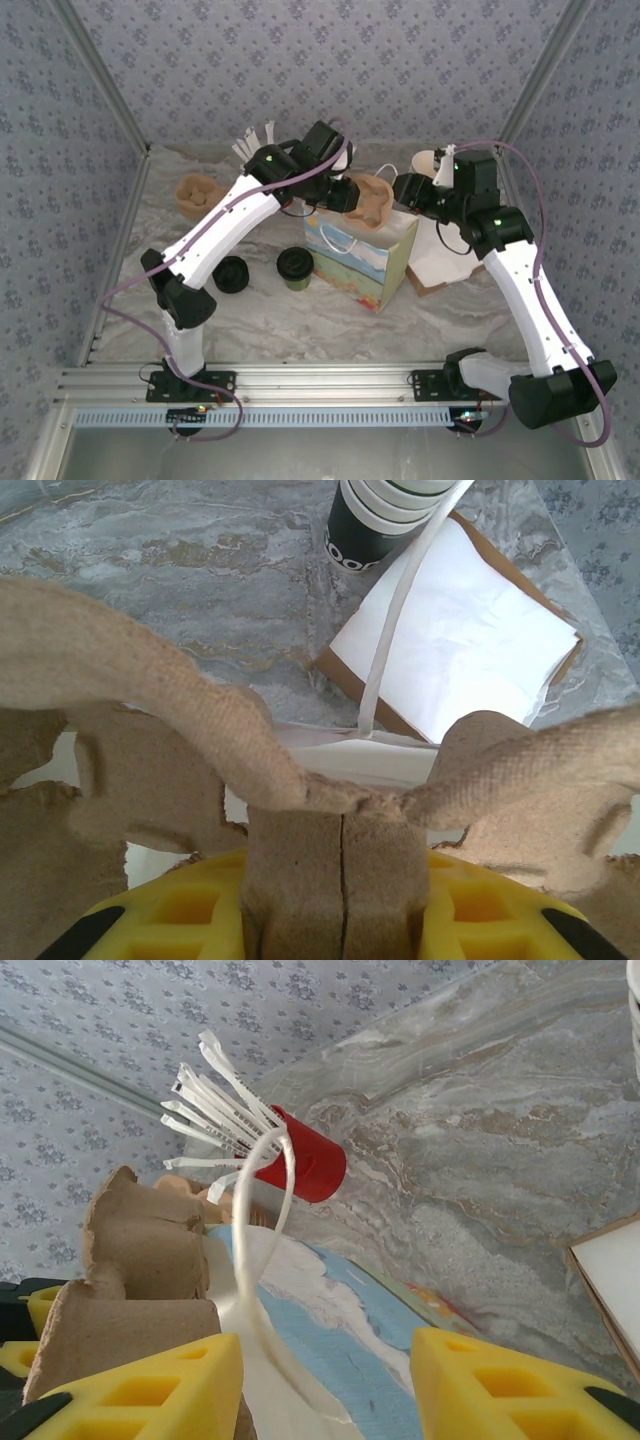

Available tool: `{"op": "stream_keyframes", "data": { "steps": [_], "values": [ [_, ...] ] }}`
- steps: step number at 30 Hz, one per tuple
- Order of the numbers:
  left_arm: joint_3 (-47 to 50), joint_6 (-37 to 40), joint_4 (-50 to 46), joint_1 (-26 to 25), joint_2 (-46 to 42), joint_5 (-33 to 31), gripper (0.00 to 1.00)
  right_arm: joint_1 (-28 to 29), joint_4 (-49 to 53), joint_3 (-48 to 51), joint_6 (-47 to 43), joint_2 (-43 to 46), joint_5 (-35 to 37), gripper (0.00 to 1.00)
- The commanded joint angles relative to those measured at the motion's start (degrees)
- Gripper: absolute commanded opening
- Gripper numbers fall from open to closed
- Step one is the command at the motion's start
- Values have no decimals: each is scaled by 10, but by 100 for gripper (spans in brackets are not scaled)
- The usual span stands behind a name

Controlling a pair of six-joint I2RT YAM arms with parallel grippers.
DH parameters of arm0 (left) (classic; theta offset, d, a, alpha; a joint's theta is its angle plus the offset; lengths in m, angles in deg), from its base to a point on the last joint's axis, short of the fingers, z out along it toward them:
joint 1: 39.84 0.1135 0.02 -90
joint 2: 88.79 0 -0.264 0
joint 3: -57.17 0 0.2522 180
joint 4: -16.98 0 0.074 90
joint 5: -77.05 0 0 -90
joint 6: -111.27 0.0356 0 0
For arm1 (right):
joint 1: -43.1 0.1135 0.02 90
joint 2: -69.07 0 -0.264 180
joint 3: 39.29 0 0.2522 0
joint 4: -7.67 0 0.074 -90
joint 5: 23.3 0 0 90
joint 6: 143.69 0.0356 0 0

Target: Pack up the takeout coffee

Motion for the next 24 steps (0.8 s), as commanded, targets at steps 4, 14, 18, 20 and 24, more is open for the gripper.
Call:
{"op": "stream_keyframes", "data": {
  "steps": [4,14,18,20,24],
  "values": [
    [55,31,31,-22,-33,-10,30,-7,-5,1,4,12,-35,51],
    [103,41,61,-32,-63,-15,30,-33,-3,-13,3,16,-61,57],
    [100,41,61,-32,-62,-15,30,-50,33,-51,-21,23,-62,72],
    [100,43,63,-33,-63,-13,30,-59,46,-64,-30,20,-72,74],
    [99,47,64,-37,-66,-13,30,-64,53,-64,-49,7,-92,73]
  ]
}}
